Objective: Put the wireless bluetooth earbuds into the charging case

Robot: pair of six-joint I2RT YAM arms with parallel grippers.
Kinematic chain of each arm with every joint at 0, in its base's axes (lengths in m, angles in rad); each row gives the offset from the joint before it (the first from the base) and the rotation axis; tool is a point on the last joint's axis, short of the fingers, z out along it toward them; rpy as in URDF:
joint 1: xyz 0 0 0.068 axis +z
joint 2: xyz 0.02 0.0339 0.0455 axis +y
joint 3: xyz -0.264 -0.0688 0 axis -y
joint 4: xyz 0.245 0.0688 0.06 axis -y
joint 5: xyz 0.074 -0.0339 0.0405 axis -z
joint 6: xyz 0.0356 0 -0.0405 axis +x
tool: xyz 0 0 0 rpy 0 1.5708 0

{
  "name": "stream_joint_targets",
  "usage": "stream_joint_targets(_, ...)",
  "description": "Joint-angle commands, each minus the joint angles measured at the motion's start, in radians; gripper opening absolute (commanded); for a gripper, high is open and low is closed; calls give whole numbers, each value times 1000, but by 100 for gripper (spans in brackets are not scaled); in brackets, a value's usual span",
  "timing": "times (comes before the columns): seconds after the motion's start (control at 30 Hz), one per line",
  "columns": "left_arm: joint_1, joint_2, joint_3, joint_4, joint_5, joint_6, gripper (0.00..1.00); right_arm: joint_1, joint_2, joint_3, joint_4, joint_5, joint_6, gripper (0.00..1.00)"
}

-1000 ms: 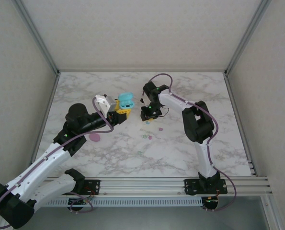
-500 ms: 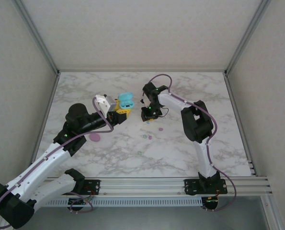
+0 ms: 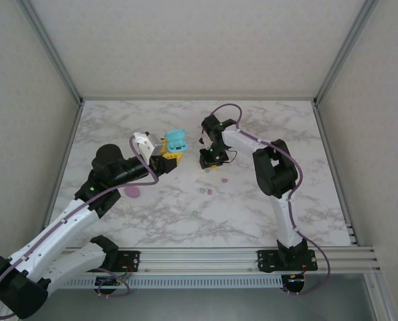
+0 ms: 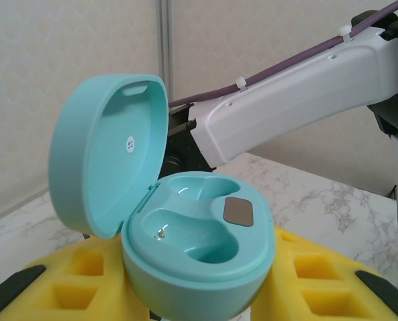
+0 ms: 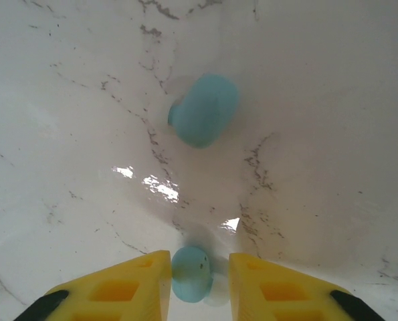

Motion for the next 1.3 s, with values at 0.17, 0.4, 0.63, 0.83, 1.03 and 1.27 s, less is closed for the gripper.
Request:
stream_joint_targets(0.17,9,-1,41,4,-5,8,30,3,27,33,-32,26,-21,35)
stream_joint_targets(0.4,9,1,46,2,-1,8,30,35,63,84,-94,115,-66,35)
stream_joint_targets(0.63,9,-2,44,0,-2,9,30,48,97,139,-149,163,-97,31)
stream_joint_targets(0.83,9,2,45,4,-1,9,30,62,108,153,-175,190,-86,29)
stream_joint_targets(1.03,9,2,44,4,1,8,30,76,112,153,-189,198,-60,29)
stream_joint_targets(1.27,9,1,44,2,0,7,30,80,112,139,-183,214,-42,24)
